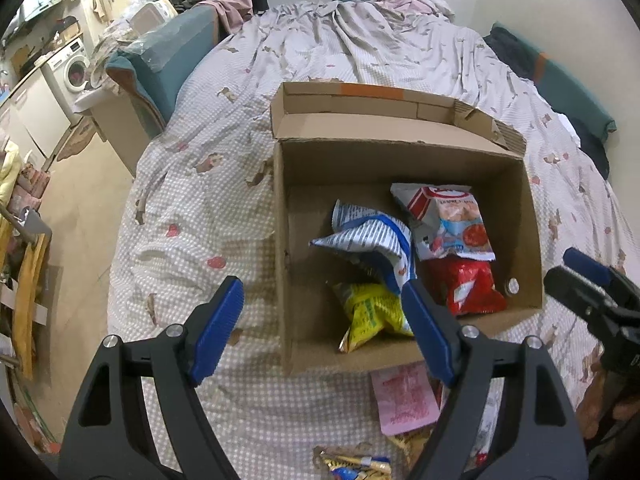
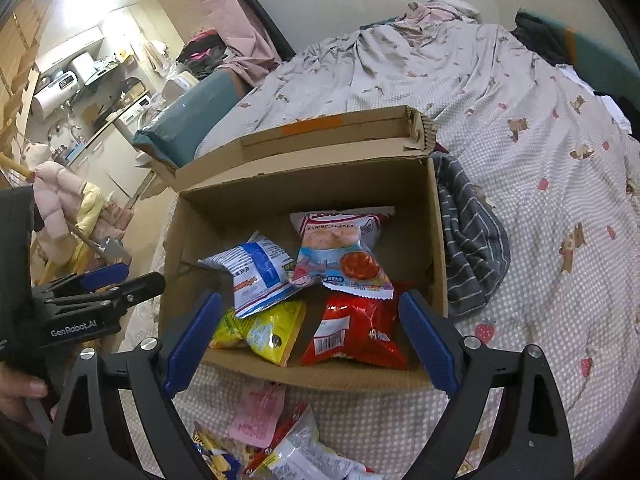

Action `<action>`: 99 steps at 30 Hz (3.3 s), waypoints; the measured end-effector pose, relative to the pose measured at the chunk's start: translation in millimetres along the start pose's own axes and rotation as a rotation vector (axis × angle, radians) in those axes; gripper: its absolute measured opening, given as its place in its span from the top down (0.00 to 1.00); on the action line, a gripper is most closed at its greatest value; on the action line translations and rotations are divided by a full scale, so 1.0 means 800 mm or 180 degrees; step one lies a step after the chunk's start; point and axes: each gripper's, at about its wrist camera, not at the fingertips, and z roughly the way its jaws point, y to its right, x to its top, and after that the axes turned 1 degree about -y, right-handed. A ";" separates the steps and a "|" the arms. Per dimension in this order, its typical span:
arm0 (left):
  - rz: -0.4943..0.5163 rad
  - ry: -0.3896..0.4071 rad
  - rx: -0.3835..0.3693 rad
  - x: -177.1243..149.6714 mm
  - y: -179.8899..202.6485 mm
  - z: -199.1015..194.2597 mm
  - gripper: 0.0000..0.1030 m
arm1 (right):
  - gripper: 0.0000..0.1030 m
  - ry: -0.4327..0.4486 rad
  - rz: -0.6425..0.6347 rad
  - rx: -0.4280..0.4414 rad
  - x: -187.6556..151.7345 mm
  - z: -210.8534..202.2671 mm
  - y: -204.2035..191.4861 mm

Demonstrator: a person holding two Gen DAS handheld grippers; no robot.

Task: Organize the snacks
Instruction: 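Grasp the blue cookie packet from the pile with the left tool, then grasp the white snack bag with the right tool while the left tool holds the blue packet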

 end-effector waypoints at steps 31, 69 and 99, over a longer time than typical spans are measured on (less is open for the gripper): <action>-0.0369 -0.0223 -0.0261 -0.130 -0.082 -0.020 0.24 | 0.10 -0.0108 0.0445 -0.0050 -0.122 -0.067 -0.025; 0.0128 -0.0941 -0.0514 -0.203 0.015 0.005 0.66 | 0.10 -0.1439 0.1515 0.0334 -0.173 0.065 0.029; 0.0007 -0.0737 -0.0147 -0.188 -0.009 0.029 0.66 | 0.48 -0.0930 0.0945 0.0565 -0.150 0.030 -0.026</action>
